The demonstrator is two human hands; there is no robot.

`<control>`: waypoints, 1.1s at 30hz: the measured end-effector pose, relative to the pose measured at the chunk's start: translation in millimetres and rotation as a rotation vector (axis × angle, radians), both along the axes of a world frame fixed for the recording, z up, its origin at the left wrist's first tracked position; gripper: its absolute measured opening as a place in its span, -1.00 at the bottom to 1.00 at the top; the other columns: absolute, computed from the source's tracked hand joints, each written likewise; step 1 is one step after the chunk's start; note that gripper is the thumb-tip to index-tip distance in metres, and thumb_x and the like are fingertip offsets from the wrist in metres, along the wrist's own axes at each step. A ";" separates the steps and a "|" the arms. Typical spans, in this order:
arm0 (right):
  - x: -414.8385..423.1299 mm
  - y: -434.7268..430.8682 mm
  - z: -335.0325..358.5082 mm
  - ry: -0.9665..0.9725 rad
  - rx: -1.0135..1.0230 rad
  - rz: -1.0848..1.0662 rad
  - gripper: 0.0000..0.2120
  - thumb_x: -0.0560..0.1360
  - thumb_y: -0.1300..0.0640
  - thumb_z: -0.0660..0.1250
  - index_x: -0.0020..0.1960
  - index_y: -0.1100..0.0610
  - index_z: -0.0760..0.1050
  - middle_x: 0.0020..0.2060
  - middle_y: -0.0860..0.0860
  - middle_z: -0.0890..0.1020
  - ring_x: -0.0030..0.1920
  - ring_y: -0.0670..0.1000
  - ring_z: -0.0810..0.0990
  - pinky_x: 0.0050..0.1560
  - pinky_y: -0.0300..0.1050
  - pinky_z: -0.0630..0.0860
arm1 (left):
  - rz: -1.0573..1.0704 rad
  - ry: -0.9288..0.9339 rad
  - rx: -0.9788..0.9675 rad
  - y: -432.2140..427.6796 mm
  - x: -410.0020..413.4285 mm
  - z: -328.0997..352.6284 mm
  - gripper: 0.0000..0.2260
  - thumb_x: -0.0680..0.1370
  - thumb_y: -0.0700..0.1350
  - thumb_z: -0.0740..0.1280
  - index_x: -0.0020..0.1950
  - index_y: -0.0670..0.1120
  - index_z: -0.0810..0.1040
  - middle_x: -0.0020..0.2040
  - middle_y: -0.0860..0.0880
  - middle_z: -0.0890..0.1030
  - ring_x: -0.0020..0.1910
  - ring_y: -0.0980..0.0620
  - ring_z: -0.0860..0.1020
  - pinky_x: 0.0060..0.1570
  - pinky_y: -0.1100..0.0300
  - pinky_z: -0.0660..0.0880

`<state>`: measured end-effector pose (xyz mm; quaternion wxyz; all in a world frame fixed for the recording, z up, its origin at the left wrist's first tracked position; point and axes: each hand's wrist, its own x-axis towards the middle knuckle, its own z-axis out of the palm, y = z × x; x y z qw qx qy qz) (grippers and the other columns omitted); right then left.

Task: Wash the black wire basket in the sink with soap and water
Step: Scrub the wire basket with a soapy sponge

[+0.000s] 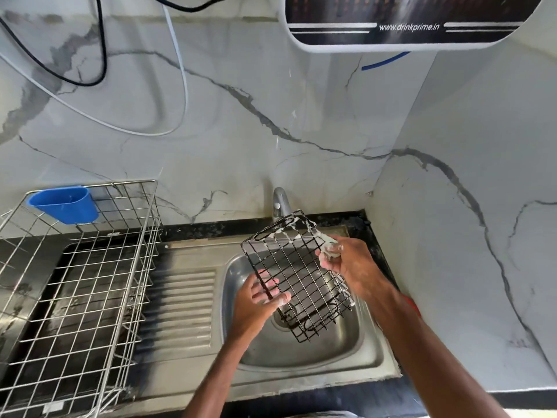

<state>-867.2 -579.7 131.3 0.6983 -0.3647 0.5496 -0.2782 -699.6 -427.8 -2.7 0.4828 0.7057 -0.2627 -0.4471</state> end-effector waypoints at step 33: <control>0.4 0.3 -3.8 0.014 -0.082 0.068 -0.88 0.55 0.38 0.35 -0.04 0.27 0.66 -0.25 0.21 0.71 -0.31 0.06 0.65 -0.35 -0.17 0.66 | 0.148 -0.257 -0.054 3.4 5.5 55.1 -0.32 0.22 0.51 0.47 0.06 0.01 0.66 -0.05 0.07 0.73 -0.12 0.22 0.71 -0.07 0.07 0.71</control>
